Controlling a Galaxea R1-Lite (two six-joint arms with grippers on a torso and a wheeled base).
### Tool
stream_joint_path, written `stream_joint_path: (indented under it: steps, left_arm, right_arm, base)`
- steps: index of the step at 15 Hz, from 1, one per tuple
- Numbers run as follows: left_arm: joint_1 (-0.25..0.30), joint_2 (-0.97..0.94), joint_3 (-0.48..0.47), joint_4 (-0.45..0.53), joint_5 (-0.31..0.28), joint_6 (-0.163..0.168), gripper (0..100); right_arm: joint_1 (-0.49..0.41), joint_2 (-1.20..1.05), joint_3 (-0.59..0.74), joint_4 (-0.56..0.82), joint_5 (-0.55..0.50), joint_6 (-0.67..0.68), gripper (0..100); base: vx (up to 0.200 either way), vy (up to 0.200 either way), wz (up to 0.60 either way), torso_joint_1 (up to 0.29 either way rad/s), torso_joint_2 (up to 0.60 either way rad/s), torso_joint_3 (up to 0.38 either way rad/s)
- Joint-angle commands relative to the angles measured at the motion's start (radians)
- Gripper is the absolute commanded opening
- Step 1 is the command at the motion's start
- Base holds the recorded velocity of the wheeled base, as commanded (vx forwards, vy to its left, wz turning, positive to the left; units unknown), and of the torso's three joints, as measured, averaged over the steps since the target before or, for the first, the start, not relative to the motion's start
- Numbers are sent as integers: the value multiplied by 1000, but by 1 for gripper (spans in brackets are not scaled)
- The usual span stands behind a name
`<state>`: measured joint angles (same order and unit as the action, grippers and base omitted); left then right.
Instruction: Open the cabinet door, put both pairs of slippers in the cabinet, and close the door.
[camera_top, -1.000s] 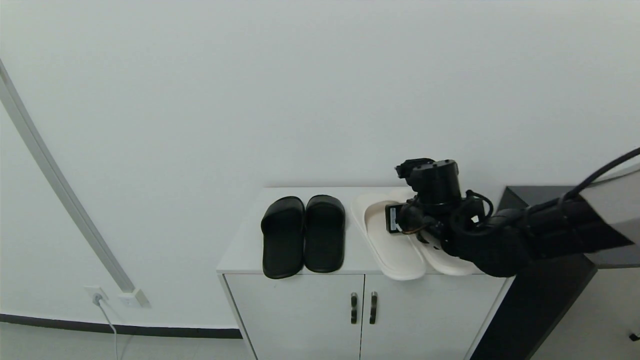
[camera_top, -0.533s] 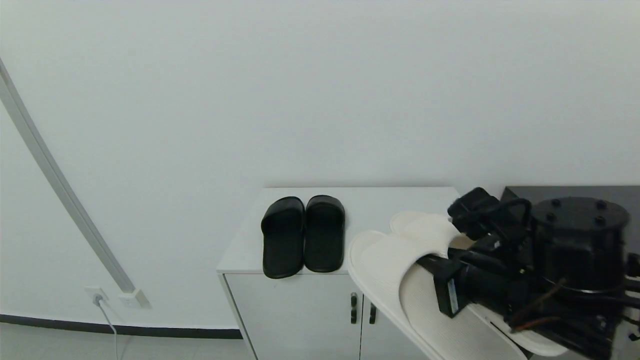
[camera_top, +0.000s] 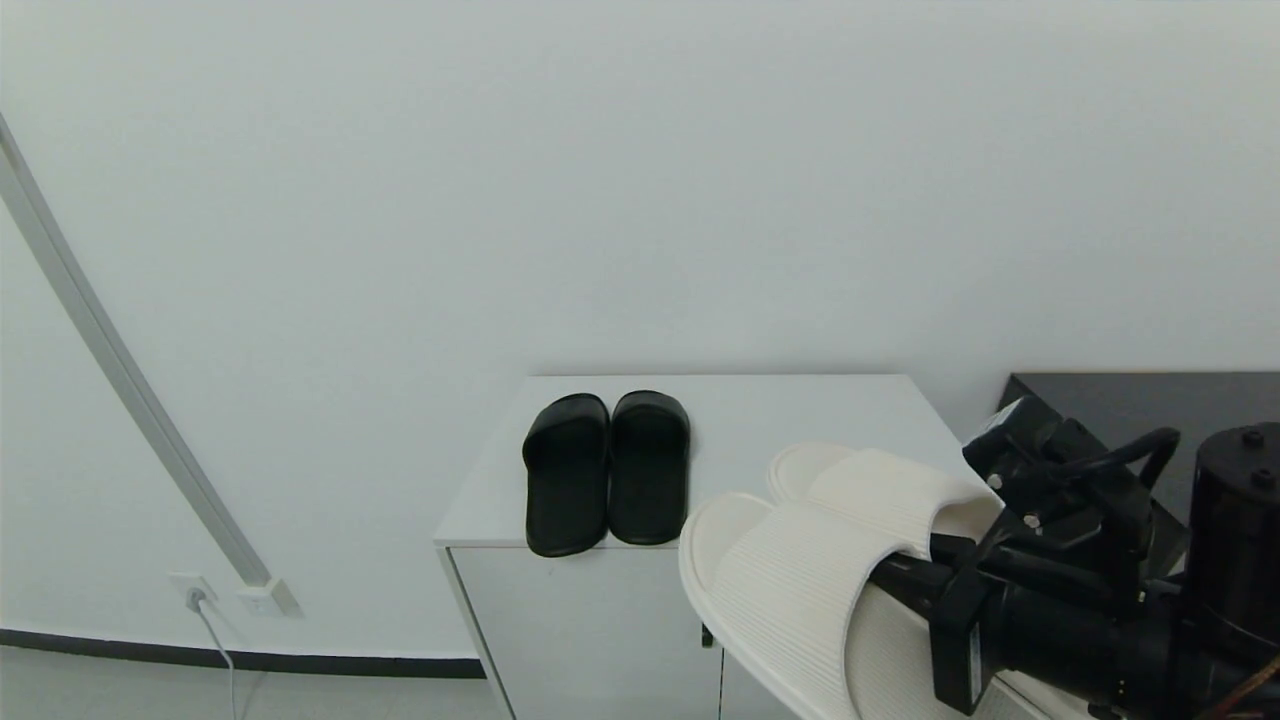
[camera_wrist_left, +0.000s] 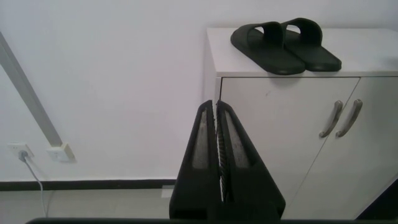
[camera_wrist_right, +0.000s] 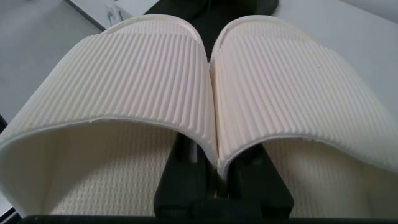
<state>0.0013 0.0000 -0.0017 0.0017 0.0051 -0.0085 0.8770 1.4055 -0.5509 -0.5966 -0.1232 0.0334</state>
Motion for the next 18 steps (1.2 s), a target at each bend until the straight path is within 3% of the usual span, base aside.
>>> stream_joint_path:
  steps: [1,8,18]
  left_arm:
    - [0,0,0,0,3,1,0]
    - [0,0,0,0,3,-2,0]
    - [0,0,0,0,1,2,0]
  right_arm:
    - [3,-2,8,0,-1,0,0]
    - [19,1,35,0,2,-1,0]
    - [13,23,62,-8,45,-15,0]
  base:
    - [-200,0,0,2,2,2]
    - [-200,0,0,0,1,2]
    - [0,0,0,0,0,0]
